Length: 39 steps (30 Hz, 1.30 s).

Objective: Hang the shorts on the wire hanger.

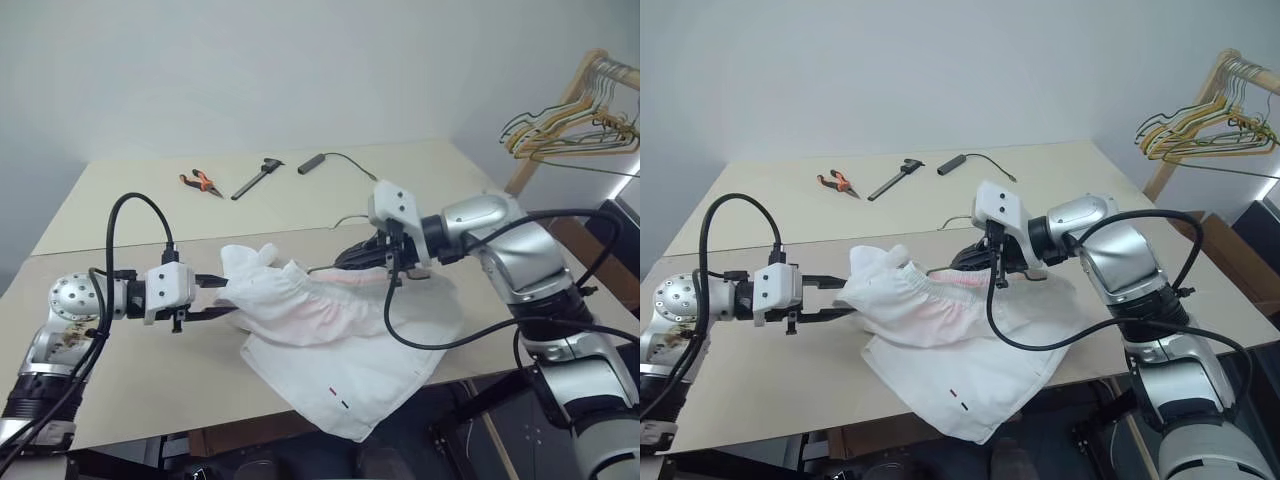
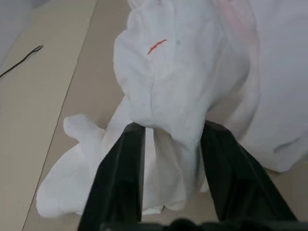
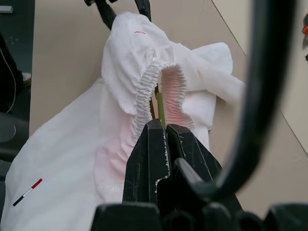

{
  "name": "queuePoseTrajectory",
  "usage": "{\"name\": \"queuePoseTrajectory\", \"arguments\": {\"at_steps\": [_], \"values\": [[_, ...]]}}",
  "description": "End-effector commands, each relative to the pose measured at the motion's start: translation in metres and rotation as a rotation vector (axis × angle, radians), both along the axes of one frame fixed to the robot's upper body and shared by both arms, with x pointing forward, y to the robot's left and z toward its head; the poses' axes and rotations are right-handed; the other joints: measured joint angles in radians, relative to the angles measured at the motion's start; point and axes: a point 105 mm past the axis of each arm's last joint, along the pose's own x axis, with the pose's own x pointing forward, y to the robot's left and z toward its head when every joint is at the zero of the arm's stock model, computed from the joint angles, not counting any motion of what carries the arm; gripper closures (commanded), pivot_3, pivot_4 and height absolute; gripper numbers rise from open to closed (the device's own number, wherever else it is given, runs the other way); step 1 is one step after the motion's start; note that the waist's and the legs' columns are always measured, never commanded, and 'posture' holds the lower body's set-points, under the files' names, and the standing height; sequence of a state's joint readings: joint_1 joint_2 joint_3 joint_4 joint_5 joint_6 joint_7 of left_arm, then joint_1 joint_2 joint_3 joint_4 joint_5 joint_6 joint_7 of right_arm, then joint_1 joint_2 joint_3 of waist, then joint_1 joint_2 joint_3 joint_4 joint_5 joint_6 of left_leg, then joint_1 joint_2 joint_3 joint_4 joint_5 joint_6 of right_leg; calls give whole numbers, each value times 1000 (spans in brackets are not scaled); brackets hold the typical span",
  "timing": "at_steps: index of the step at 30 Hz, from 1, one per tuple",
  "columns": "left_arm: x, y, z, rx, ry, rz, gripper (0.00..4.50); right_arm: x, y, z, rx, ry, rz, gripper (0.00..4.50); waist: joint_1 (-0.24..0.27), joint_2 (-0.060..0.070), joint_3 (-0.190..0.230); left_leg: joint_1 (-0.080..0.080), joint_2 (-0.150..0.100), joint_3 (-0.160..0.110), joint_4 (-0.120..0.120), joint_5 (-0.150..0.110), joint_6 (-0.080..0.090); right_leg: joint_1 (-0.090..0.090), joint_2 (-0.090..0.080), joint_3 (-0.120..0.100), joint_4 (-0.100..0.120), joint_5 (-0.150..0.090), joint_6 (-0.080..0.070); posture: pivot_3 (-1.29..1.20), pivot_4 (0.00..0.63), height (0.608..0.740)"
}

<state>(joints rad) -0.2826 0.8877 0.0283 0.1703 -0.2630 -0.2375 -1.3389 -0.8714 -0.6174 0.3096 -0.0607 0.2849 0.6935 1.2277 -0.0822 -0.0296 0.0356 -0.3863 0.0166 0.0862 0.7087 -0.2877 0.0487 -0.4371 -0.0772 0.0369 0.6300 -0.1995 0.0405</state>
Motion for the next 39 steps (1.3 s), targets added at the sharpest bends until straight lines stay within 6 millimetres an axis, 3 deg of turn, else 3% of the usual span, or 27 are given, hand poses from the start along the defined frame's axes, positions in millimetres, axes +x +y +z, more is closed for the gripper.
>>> {"name": "queuePoseTrajectory", "arguments": {"at_steps": [1,5,8,14,22,35,39], "values": [[-2,7,33,5,-67,-35,1292,6,-2,20,-5,-60,-22,4500,-7,0,0,0,0,0,0,0,0,0,0,0,0,0,0,-86,0,740],[5,-10,77,-112,-112,-44,30,8,-1,30,-29,-89,-22,4500,-7,0,0,-1,0,-1,0,0,0,0,0,-1,0,0,0,-86,0,740],[22,-32,94,-187,-161,-33,11,7,3,39,-40,-100,-15,4500,-4,0,0,-2,-1,-2,2,0,0,0,0,-1,0,0,1,-88,0,740],[44,-67,76,-157,-108,-111,11,1,16,58,-22,-134,25,4500,-19,0,0,-2,-3,-2,2,0,0,1,1,0,0,0,1,-109,0,740],[61,-84,45,-69,-16,-143,11,-3,22,65,-11,-164,51,4500,-45,0,0,-2,-2,-2,2,0,0,0,1,1,0,0,1,-134,0,740],[58,-89,45,-176,18,-142,3921,1,19,63,0,-185,17,4500,-72,0,0,-3,-1,-3,3,0,1,-1,0,2,0,0,2,-154,0,740],[56,-90,47,-203,25,-130,3921,2,18,59,2,-194,15,4500,-74,0,0,-3,-1,-3,2,0,1,-1,0,2,0,0,2,-154,0,740]]}}
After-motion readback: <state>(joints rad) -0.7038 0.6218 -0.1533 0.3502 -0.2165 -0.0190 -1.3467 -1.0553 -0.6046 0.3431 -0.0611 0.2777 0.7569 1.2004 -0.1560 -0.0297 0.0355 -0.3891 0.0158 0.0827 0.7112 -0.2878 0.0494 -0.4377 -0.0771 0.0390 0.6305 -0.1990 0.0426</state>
